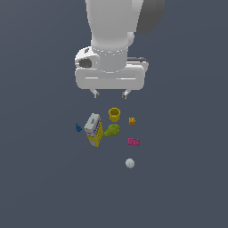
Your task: Pick up a designated object from a clutter of objects.
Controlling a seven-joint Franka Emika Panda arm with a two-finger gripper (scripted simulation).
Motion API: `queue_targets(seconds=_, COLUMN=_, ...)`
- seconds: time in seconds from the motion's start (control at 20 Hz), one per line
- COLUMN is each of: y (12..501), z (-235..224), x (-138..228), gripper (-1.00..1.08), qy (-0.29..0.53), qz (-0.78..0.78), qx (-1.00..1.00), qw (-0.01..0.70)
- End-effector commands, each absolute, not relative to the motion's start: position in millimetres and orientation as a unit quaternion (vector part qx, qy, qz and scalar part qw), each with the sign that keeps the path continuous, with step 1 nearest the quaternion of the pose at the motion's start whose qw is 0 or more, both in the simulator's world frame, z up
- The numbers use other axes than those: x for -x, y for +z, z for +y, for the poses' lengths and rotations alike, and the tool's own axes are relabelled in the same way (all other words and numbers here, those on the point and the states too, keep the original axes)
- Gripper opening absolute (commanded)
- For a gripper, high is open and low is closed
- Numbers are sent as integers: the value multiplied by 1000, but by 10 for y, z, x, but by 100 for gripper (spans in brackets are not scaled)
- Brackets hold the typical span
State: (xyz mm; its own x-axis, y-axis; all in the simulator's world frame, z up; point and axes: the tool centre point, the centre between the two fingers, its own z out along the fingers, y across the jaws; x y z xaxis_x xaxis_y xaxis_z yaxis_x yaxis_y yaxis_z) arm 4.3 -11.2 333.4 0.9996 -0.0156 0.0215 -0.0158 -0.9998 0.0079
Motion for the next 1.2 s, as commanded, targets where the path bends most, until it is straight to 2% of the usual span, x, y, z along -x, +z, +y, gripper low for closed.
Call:
queue_targets(seconds=0.0, y=3334, z=-112, x=-43, gripper=100, qy=11, qz=-8, qx=-1000, qw=4)
queue_targets(seconds=1.15, y=3096, z=-157, x=-84, gripper=100, qy=-2, qz=56, qx=-998, qw=20)
